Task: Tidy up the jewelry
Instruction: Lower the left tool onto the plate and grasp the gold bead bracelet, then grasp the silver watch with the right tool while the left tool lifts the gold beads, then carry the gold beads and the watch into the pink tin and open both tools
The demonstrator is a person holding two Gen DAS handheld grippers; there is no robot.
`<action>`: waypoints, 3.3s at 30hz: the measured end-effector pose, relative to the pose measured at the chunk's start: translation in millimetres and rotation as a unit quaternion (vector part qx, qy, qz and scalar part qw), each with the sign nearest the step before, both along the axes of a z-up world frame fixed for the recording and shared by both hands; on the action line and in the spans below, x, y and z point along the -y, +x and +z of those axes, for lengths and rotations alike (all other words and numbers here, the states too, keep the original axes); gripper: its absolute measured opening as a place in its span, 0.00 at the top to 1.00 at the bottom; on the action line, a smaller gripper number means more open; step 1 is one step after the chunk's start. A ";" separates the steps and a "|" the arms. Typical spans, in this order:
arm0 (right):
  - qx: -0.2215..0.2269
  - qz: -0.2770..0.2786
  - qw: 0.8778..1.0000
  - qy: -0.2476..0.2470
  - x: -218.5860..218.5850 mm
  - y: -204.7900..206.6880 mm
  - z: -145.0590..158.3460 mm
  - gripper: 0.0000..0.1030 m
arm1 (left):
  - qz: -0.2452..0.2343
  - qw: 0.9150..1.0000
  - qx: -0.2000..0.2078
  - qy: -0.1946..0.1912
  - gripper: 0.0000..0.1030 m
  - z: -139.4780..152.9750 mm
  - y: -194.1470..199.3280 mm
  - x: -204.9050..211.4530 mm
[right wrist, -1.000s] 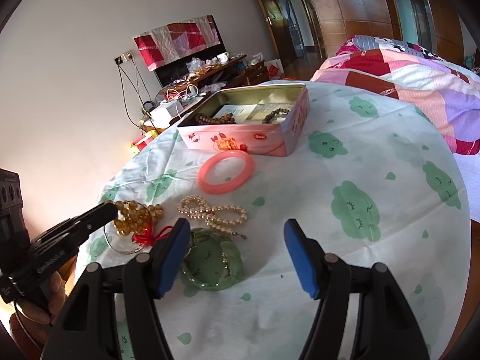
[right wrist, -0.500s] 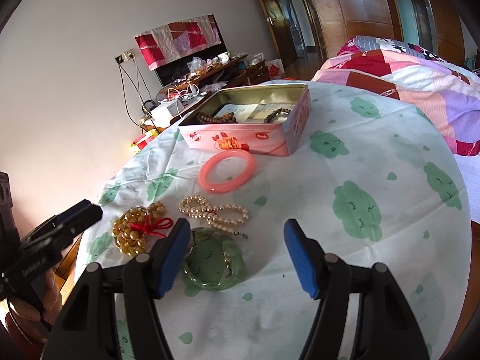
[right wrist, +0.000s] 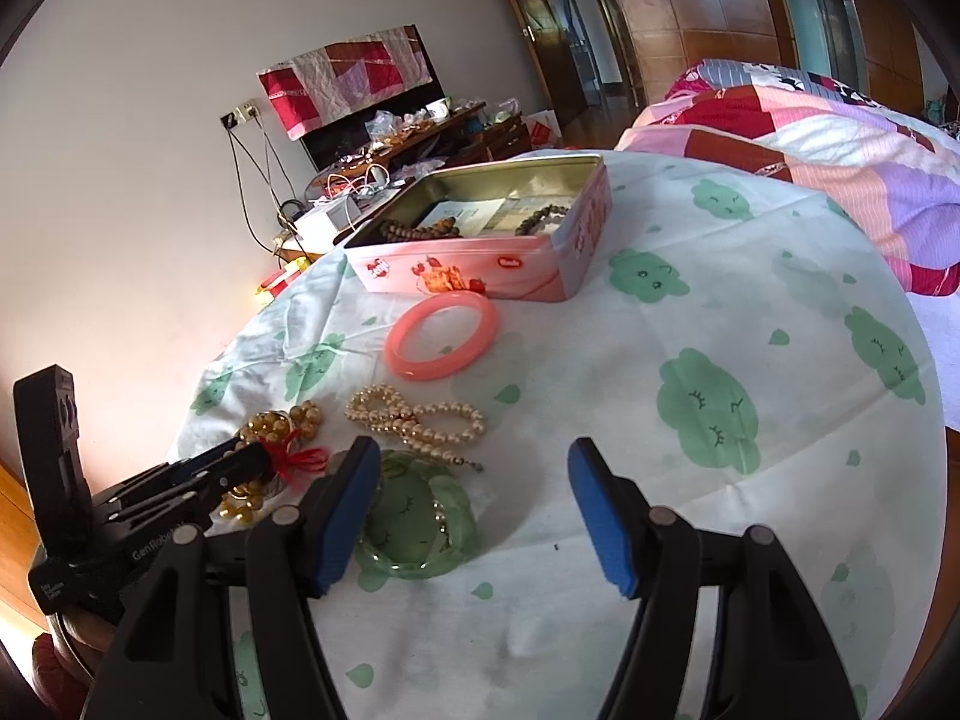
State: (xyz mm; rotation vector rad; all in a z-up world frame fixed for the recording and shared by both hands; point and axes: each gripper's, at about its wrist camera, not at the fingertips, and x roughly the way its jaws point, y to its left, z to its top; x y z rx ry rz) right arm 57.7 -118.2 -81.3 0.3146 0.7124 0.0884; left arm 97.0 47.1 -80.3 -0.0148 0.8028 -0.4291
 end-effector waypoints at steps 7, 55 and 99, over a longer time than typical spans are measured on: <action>0.001 -0.001 1.000 0.001 1.1 -1.4 0.4 0.34 | 0.004 0.999 0.022 -0.039 0.80 15.7 -7.9 -10.3; -0.009 0.068 0.998 -0.011 -32.0 2.9 -1.7 0.34 | -0.015 0.987 0.069 -0.142 0.90 66.2 -14.3 -36.6; 0.086 0.039 0.991 0.098 27.2 66.3 65.2 0.78 | -0.060 0.985 0.091 -0.134 0.90 84.0 27.4 22.2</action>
